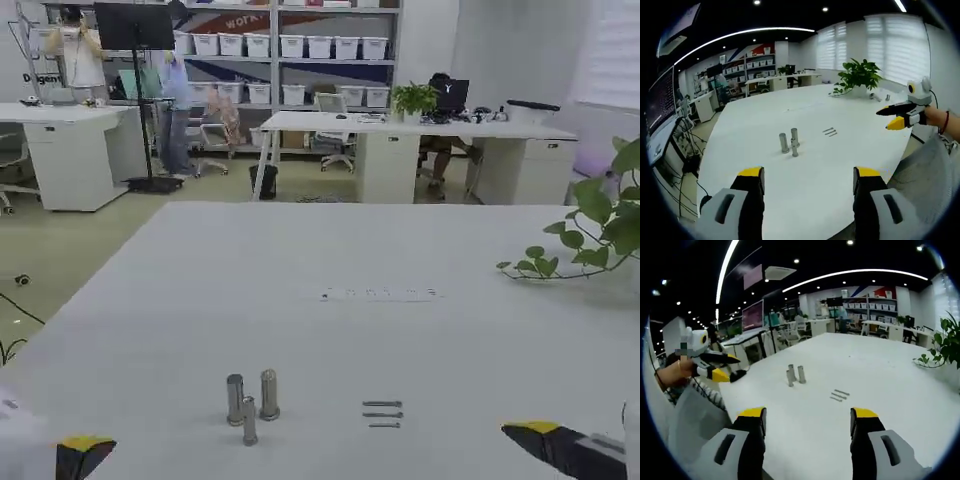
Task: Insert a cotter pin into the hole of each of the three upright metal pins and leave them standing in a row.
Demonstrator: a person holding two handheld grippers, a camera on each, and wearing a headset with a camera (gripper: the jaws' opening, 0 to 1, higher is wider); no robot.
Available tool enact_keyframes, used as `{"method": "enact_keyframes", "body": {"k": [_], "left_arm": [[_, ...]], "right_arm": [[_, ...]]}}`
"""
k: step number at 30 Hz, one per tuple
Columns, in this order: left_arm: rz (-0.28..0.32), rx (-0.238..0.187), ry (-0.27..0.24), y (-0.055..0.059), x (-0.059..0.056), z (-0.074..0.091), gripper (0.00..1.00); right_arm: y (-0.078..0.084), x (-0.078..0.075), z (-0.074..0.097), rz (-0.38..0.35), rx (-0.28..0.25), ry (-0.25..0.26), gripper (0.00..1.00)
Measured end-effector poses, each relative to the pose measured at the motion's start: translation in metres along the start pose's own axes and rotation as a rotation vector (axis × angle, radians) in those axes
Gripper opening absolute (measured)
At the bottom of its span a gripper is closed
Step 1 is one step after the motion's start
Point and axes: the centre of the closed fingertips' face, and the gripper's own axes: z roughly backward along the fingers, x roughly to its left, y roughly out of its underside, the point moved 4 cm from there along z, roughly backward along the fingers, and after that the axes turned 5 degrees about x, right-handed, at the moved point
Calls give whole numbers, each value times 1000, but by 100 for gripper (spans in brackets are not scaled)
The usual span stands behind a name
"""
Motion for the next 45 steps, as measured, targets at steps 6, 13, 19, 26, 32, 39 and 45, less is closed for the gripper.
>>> {"method": "enact_keyframes", "body": {"k": [6, 13, 19, 26, 32, 39, 45], "left_arm": [[36, -62, 2, -8, 0, 3, 99], [45, -43, -13, -5, 3, 5, 99], [34, -36, -22, -2, 4, 6, 99], [32, -31, -31, -1, 6, 6, 98], [26, -27, -32, -1, 6, 6, 98], [21, -20, -34, -1, 6, 6, 97], [13, -23, -33, -1, 6, 6, 97]], "right_arm": [[1, -1, 3, 1, 2, 11, 100], [0, -1, 3, 2, -3, 14, 100], [1, 0, 1, 3, 9, 6, 100], [-1, -1, 1, -5, -1, 11, 100], [-3, -2, 3, -19, -16, 15, 100], [-4, -3, 3, -22, -24, 16, 100], [-5, -3, 3, -12, -22, 25, 99]]}}
